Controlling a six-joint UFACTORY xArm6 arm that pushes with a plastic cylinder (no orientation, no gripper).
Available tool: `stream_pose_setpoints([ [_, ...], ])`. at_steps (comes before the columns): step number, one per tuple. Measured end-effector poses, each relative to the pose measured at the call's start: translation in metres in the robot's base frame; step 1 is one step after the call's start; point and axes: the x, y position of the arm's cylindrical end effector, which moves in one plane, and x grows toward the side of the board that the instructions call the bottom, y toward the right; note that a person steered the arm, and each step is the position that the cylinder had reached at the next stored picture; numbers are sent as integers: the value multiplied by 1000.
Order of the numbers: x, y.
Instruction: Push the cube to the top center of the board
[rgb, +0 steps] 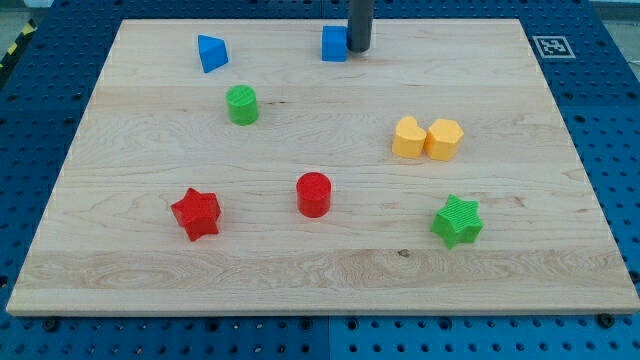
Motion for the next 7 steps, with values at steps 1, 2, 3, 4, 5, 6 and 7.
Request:
stream_pose_setpoints([
  [1, 0, -1],
  [2, 5, -3],
  [3, 12, -14],
  [4, 12, -14],
  [5, 8, -14],
  [6, 5, -20],
  [7, 5, -76],
])
